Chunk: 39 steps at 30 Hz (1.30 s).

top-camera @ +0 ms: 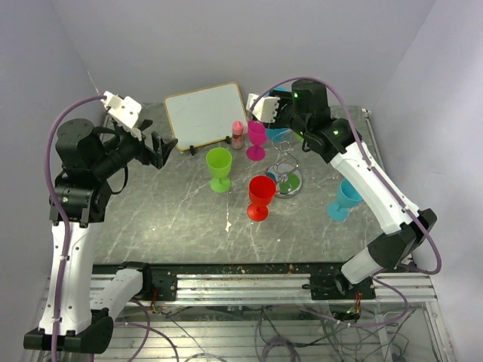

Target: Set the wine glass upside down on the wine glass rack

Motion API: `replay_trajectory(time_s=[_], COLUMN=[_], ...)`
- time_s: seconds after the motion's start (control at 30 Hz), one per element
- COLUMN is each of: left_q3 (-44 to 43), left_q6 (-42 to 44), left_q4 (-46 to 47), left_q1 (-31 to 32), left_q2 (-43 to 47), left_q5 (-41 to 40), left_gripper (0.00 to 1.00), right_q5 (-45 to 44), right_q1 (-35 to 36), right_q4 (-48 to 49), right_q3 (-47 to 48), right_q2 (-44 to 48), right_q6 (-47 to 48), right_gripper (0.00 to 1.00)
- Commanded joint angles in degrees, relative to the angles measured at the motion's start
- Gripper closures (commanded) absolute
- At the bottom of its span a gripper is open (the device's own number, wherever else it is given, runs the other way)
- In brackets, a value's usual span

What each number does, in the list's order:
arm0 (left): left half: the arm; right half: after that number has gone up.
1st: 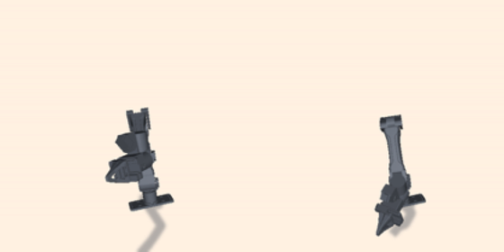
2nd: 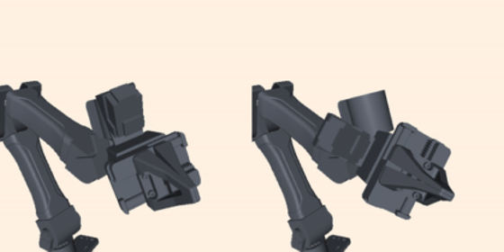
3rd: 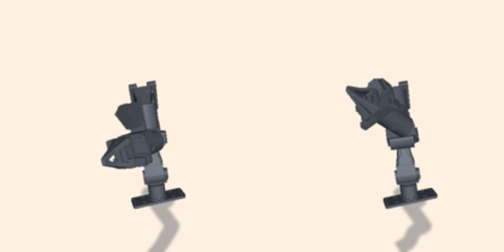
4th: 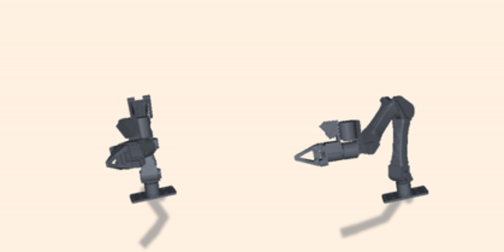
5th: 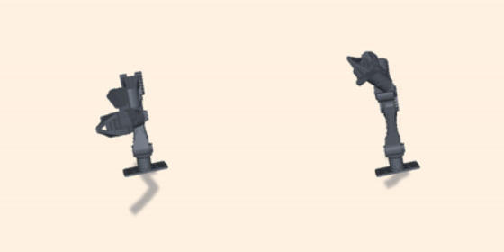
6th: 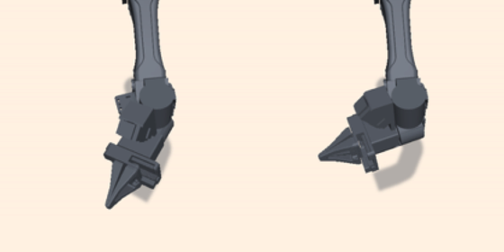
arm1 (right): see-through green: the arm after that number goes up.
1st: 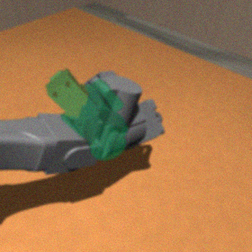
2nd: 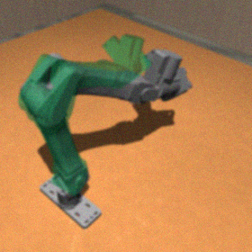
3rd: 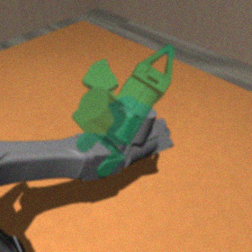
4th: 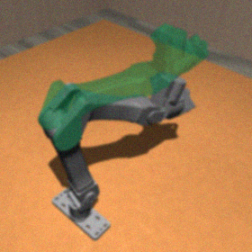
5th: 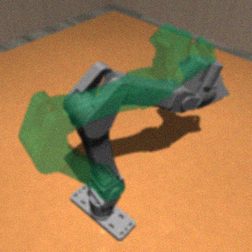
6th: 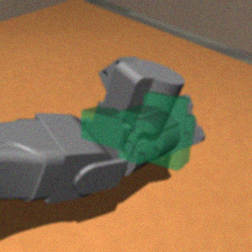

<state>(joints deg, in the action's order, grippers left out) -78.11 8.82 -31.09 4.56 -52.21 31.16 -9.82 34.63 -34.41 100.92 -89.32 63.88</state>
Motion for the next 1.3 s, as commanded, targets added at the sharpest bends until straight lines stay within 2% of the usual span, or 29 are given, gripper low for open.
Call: replay_trajectory(time_s=[0.0, 0.23, 0.47, 0.6, 0.77, 0.93, 1.1, 1.27], left_q3=[1.55, 3.54, 2.08, -0.53, -2.82, -7.35, -12.64, -22.09], left_q6=[0.13, -0.87, -2.85, -3.05, -6.55, -9.92, -10.41, -12.31], left_q4=[-0.44, 2.24, 6.47, 9.01, 15.41, 18.8, 21.06, 17.62], left_q1=[-0.6, -0.53, 0.45, 4.49, 9.45, 14.56, 18.73, 21.51], left_q2=[-1.06, -3.45, -9.94, -14.89, -21.53, -29.86, -39.26, -50.64], left_q5=[-2.12, -4.27, -3.93, -7.23, -11.7, -14.37, -18.75, -21.25], left_gripper=[0.11, 0.12, 0.13, 0.14, 0.13, 0.14, 0.15, 0.17], right_q5=[0.22, 1.6, 1.96, 3.56, 7.56, 9.92, 9.89, 10.99], right_q1=[0.29, 0.26, -0.36, -3.74, -11.69, -18.24, -21.74, -23.06], right_q4=[0.55, 1.14, 3.76, 3.89, 3.5, 1.9, 0.53, -1.47], right_q3=[-1.15, 0.45, -0.89, -3.0, -3.58, -7.14, -14.08, -17.18], right_q2=[2.91, 6.09, 11.32, 14.8, 19.18, 25.06, 31.0, 34.58], right_q6=[-1.16, -6.48, -14.68, -17.14, -20.5, -22.03, -23.2, -28.38], right_gripper=[0.53, 0.48, 0.34, 0.27, 0.2, 0.18, 0.18, 0.18])
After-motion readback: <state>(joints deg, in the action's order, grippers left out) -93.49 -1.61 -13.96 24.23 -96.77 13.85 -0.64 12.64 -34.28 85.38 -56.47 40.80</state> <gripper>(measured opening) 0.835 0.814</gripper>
